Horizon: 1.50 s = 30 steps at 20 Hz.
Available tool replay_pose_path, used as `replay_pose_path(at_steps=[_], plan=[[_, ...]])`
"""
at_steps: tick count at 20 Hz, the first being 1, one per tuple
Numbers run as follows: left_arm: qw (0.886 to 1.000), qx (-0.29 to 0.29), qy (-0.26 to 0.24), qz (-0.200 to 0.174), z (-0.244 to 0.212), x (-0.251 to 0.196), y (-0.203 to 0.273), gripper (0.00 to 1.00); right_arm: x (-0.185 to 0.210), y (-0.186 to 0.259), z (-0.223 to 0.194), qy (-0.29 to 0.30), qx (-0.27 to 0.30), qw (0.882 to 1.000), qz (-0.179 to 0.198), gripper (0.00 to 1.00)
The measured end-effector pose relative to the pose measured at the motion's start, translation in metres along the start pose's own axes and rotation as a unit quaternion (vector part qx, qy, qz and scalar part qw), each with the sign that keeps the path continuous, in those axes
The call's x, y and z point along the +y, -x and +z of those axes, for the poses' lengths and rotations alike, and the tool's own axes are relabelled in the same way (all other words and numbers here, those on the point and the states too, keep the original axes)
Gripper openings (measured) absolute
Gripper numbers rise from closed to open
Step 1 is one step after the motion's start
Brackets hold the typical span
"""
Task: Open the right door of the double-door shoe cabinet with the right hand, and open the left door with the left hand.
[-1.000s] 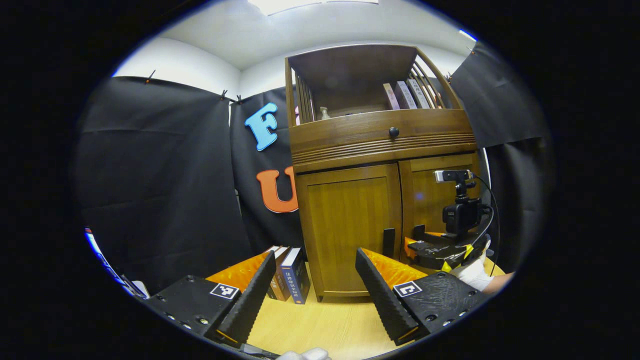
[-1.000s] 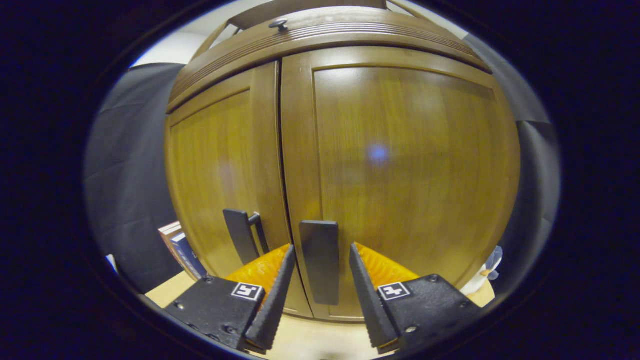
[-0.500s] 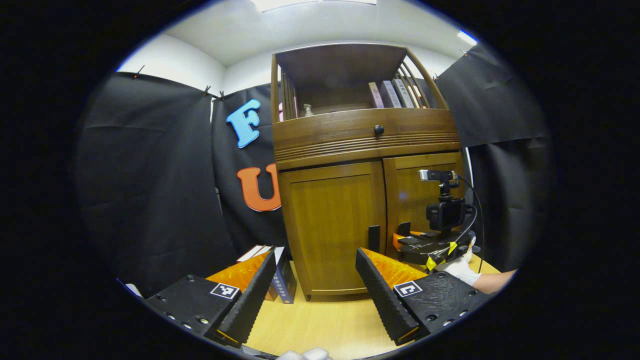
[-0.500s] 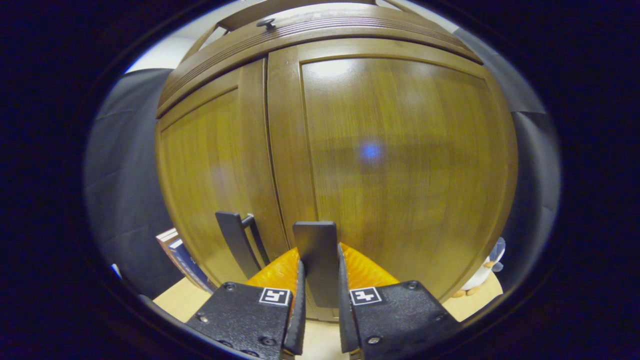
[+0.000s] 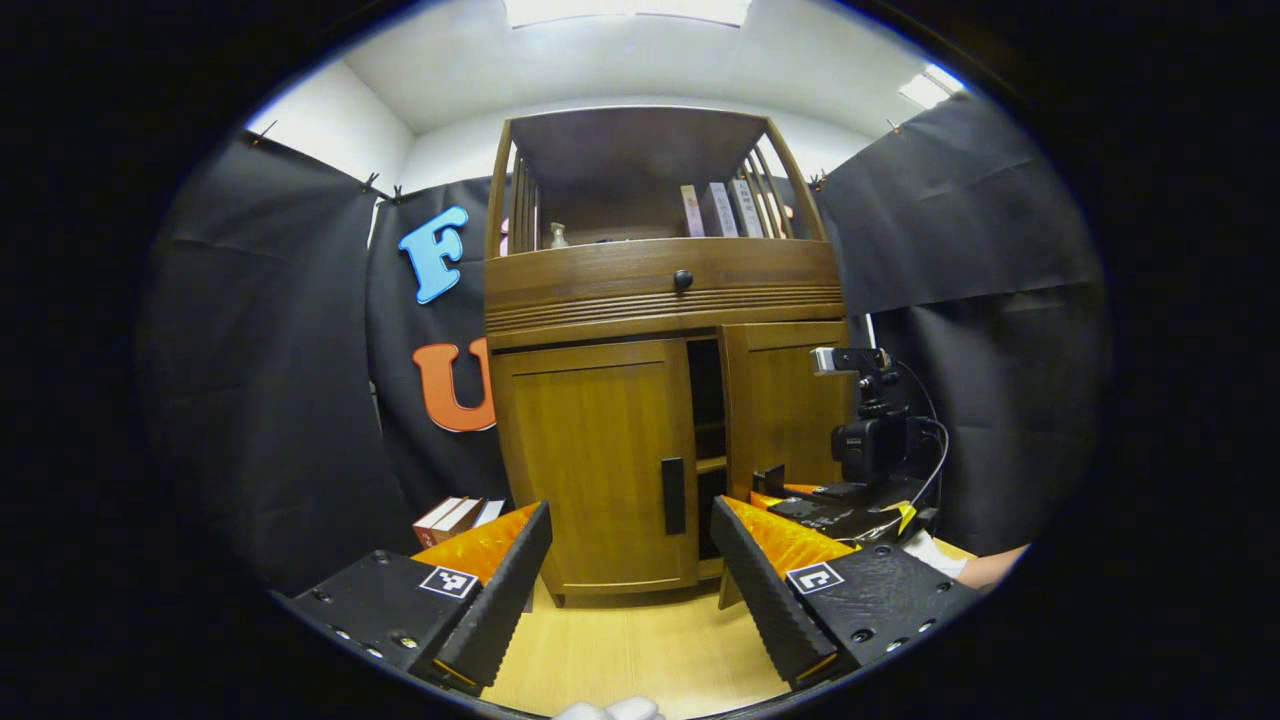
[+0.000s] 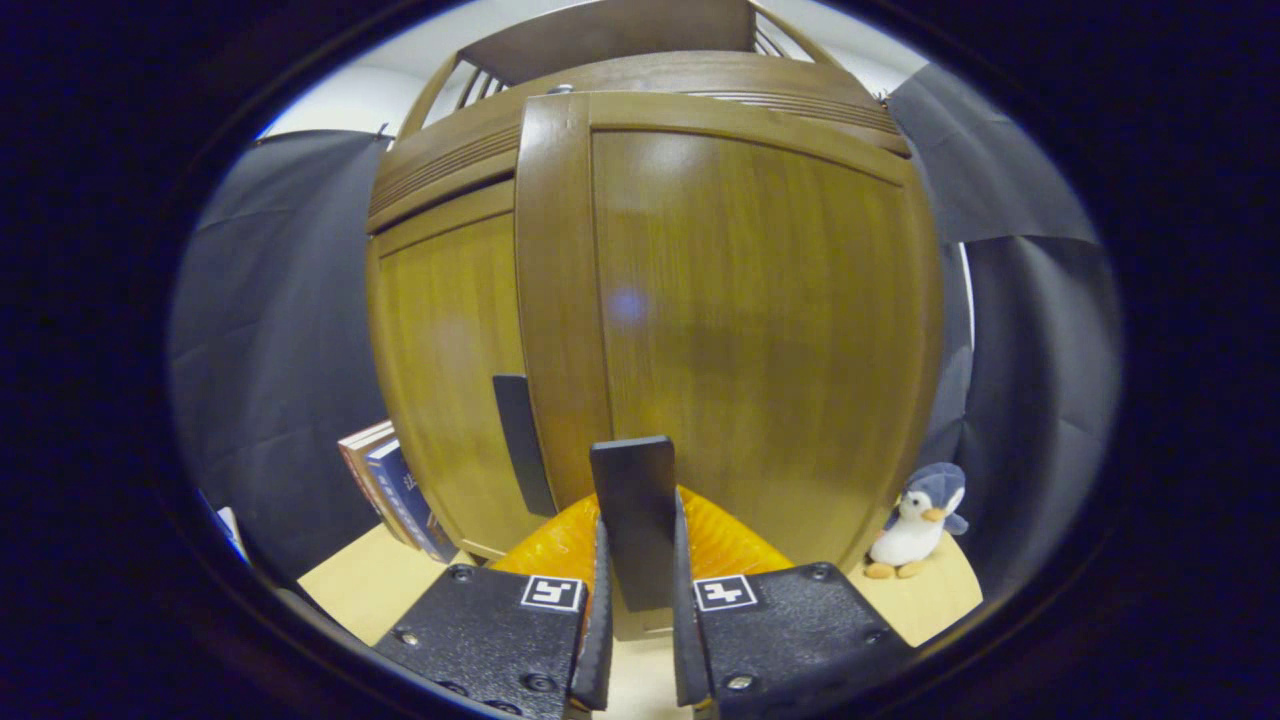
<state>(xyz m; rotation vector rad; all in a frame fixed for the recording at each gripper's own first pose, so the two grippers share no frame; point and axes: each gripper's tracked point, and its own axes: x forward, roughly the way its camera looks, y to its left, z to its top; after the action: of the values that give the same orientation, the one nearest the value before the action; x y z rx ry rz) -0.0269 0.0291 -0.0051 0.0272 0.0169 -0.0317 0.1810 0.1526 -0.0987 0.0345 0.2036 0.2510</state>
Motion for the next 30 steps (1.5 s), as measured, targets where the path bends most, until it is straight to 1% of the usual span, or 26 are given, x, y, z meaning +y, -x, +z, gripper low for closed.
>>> replay_pose_path(at_steps=[4, 7, 13, 16, 17, 18, 19, 22, 23, 24, 27, 28, 30], plan=[[1.000, 0.002, -0.005, -0.029, -0.010, -0.023, 0.006, 0.96, -0.016, 0.035, -0.007, 0.000, 0.000, 1.000, -0.013, 0.28], [0.999, 0.002, -0.003, -0.042, -0.011, -0.036, 0.009, 0.96, -0.027, 0.055, -0.011, -0.009, 0.001, 1.000, -0.018, 0.27], [0.999, 0.002, -0.004, -0.042, -0.006, -0.058, 0.003, 0.96, -0.055, 0.092, -0.018, -0.025, 0.000, 0.999, -0.020, 0.27], [0.999, 0.010, -0.001, -0.047, -0.004, -0.082, -0.004, 0.96, -0.081, 0.112, -0.021, -0.043, 0.004, 0.999, -0.020, 0.25], [0.999, 0.012, -0.003, -0.044, -0.002, -0.089, -0.005, 0.96, -0.092, 0.119, -0.021, -0.046, 0.003, 0.999, -0.022, 0.27], [0.999, 0.012, -0.004, -0.041, 0.000, -0.097, -0.006, 0.96, -0.102, 0.125, -0.021, -0.049, 0.005, 0.999, -0.024, 0.24], [0.999, 0.011, -0.001, -0.042, 0.002, -0.108, -0.008, 0.96, -0.113, 0.130, -0.022, -0.055, 0.006, 0.998, -0.026, 0.23], [0.999, 0.015, 0.007, -0.046, 0.003, -0.138, -0.012, 0.96, -0.141, 0.141, -0.020, -0.074, 0.004, 0.997, -0.013, 0.19], [0.999, 0.017, 0.007, -0.046, 0.004, -0.145, -0.012, 0.96, -0.153, 0.144, -0.021, -0.070, 0.002, 0.997, -0.014, 0.18], [0.999, 0.017, 0.010, -0.046, 0.006, -0.153, -0.011, 0.96, -0.163, 0.146, -0.020, -0.066, 0.002, 0.998, -0.014, 0.14], [0.999, 0.017, 0.013, -0.045, 0.009, -0.172, -0.014, 0.96, -0.186, 0.149, -0.020, -0.060, 0.006, 0.998, -0.006, 0.09], [0.999, 0.016, 0.013, -0.043, 0.011, -0.176, -0.014, 0.96, -0.190, 0.148, -0.019, -0.057, 0.006, 0.998, -0.007, 0.06], [0.999, 0.015, 0.013, -0.039, 0.013, -0.185, -0.013, 0.96, -0.200, 0.150, -0.018, -0.050, 0.007, 0.999, 0.000, 0.05]])
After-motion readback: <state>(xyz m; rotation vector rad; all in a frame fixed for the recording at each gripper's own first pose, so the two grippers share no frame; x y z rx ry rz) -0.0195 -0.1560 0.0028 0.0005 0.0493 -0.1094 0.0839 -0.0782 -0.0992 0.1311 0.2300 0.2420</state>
